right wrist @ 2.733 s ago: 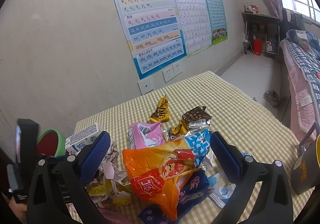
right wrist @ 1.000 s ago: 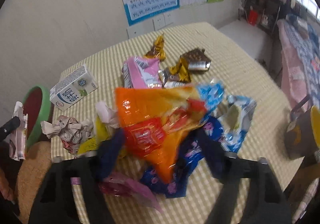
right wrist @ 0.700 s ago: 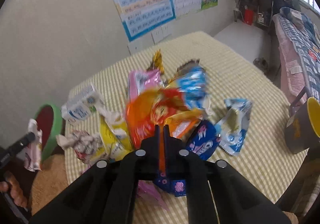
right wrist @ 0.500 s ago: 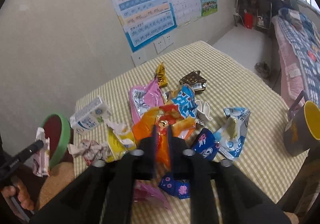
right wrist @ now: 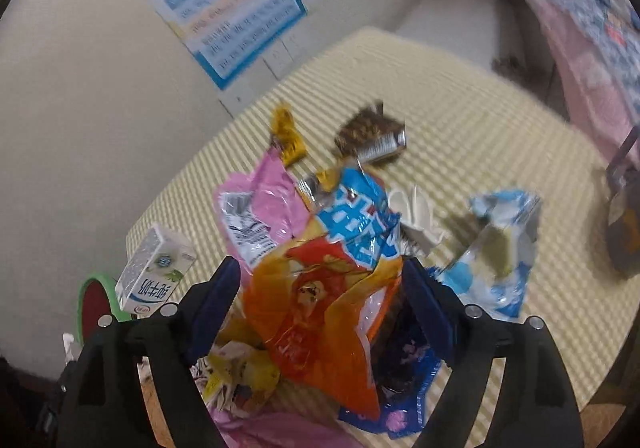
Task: Collect trash
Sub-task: 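Carry the paper wrapper toward the bin with the left gripper while the right gripper grasps the orange snack bag, then drop the paper wrapper into the bin with the left gripper while the right gripper drops the orange bag in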
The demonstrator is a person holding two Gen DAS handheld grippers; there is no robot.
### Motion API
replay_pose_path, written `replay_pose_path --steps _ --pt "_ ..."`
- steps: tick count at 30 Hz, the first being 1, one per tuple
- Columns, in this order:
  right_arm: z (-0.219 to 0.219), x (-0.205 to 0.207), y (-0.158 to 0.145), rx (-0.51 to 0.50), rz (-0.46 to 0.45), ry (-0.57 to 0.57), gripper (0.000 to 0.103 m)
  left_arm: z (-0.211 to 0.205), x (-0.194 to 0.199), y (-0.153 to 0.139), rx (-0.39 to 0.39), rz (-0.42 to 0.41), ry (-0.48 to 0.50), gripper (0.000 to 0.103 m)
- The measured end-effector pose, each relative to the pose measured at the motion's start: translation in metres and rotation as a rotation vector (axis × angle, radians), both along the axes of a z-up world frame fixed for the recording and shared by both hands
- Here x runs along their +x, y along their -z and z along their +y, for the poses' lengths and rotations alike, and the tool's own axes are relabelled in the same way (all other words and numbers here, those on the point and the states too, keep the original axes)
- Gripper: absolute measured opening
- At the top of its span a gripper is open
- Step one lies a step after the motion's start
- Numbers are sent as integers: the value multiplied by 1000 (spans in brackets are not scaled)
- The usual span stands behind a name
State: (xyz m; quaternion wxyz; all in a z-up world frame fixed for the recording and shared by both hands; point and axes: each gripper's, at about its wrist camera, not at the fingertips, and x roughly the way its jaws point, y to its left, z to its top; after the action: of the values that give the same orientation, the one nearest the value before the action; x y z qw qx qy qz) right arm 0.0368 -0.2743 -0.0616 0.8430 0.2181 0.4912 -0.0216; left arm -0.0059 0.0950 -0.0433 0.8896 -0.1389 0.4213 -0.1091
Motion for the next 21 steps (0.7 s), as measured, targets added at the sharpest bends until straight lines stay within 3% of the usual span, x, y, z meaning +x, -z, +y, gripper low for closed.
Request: replay_pose_path --steps 2,7,11,16,21 --pt "-2 0 3 5 -3 11 56 4 0 0 -5 0 -10 24" --pt "2 -19 -25 -23 -104 4 54 20 1 2 8 -5 -48 24" --pt "27 -34 -69 -46 -234 -51 54 41 4 2 71 -14 -113 24" --pt "96 -33 -100 25 -322 -259 55 71 6 9 118 7 -199 24" --pt "179 -17 -87 85 -277 -456 55 94 5 22 125 57 -254 24"
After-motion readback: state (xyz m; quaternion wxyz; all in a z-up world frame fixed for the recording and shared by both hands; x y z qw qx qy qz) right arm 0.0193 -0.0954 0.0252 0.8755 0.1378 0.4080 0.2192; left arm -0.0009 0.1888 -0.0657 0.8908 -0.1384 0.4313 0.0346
